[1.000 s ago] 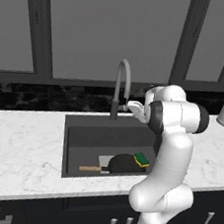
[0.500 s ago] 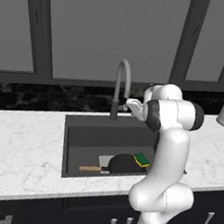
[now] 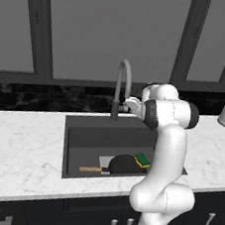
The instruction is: Pick the pan and sponge and place them into the sink. Then turn on the water.
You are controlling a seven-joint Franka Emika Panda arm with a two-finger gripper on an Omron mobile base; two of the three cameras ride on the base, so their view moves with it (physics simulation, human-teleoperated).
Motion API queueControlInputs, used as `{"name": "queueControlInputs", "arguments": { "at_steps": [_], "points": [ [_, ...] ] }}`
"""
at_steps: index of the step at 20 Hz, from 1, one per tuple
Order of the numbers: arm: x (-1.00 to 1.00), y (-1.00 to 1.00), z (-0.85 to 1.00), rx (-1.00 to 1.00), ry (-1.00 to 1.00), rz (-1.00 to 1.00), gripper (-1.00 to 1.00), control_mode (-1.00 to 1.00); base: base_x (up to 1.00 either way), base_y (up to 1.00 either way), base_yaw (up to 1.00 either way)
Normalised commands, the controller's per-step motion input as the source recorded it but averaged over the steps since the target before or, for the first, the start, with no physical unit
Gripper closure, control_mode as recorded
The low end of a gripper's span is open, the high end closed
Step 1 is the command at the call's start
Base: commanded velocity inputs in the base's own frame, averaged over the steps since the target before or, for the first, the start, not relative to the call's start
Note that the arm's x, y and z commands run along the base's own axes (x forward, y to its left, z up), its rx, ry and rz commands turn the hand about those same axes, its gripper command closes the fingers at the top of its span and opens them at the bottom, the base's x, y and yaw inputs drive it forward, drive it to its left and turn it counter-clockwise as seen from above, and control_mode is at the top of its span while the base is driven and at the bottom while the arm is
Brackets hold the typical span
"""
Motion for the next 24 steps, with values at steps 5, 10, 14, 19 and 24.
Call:
{"name": "queueControlInputs", "arguments": {
  "at_steps": [5,10,14,19,24],
  "points": [
    [0.32,0.02,-0.07,0.0,0.0,0.0,-1.0,-1.0,0.0,0.0,0.0],
    [0.23,0.04,-0.22,0.0,0.0,0.0,-1.0,-1.0,0.0,0.0,0.0],
    [0.23,0.09,-0.29,0.0,0.0,-0.03,1.0,-1.0,0.0,0.0,0.0],
    [0.18,0.0,-0.12,0.01,0.0,-0.04,1.0,-1.0,0.0,0.0,0.0],
    [0.1,-0.01,-0.01,0.11,0.0,-0.03,1.0,-1.0,0.0,0.0,0.0]
  ]
}}
